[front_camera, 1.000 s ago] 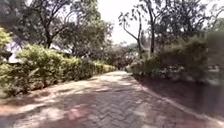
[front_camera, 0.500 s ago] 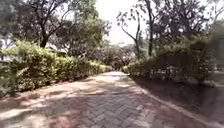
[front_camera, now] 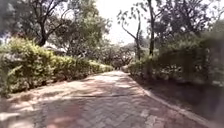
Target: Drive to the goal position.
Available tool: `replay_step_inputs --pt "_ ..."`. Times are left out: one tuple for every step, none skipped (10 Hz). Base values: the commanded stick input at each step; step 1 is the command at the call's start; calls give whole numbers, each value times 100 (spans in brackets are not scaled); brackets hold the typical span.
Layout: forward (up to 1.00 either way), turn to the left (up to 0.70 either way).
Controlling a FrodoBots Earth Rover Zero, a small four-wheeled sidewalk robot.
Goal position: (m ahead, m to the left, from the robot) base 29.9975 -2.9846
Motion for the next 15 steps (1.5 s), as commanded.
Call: replay_step_inputs --pt "50 0" --pt "50 0" --pt "50 0" --pt "50 0" --pt "50 0" --pt "50 0" --pt "50 0" --pt "50 0" --pt "50 0" --pt "50 0" --pt "50 0" --pt "50 0" --pt "50 0" --pt "50 0" --pt "50 0"
